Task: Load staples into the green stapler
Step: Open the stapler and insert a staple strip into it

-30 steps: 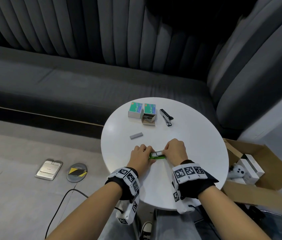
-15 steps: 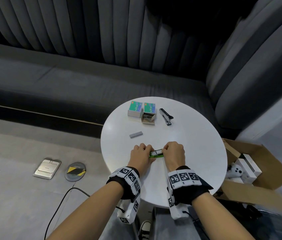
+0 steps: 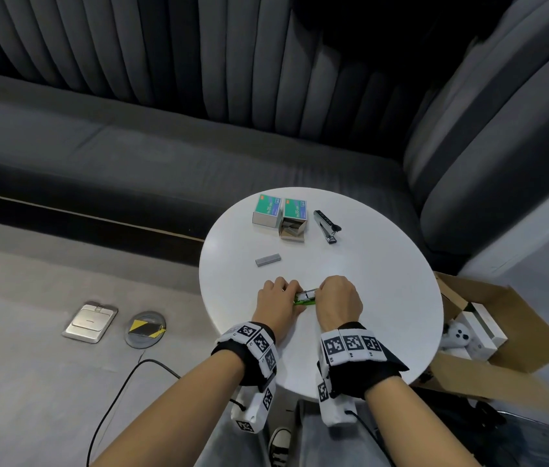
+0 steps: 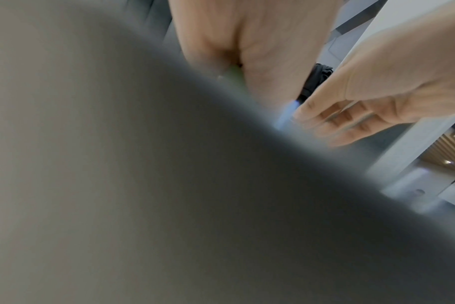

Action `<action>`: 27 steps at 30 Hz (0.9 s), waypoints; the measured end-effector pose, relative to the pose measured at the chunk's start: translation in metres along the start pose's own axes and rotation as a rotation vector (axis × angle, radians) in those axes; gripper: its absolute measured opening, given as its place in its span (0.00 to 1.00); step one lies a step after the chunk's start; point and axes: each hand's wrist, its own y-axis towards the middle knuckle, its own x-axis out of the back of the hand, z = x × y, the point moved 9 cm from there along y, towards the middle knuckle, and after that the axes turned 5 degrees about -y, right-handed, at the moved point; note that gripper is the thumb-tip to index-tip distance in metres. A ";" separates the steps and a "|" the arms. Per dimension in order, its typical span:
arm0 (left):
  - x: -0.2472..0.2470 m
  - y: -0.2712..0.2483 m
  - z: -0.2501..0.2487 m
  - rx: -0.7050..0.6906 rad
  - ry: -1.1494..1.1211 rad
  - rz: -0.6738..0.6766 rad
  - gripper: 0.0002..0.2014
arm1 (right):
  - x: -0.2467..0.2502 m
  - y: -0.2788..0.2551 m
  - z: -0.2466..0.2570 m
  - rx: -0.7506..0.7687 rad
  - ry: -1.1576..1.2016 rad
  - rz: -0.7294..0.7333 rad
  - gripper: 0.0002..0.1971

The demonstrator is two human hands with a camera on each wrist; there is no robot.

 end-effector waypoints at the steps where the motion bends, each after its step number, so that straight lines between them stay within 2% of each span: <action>1: 0.000 0.000 0.000 -0.002 0.001 0.000 0.17 | 0.000 0.000 -0.001 -0.018 0.006 -0.005 0.10; 10: 0.000 0.000 0.000 0.000 -0.007 -0.002 0.17 | -0.002 0.000 -0.004 -0.146 0.079 0.027 0.11; 21: 0.002 0.001 -0.004 0.004 -0.005 0.004 0.17 | 0.002 -0.006 0.006 0.040 -0.175 -0.019 0.09; 27: 0.001 0.002 -0.004 0.001 0.003 0.002 0.16 | 0.007 0.002 -0.007 -0.086 -0.001 0.007 0.09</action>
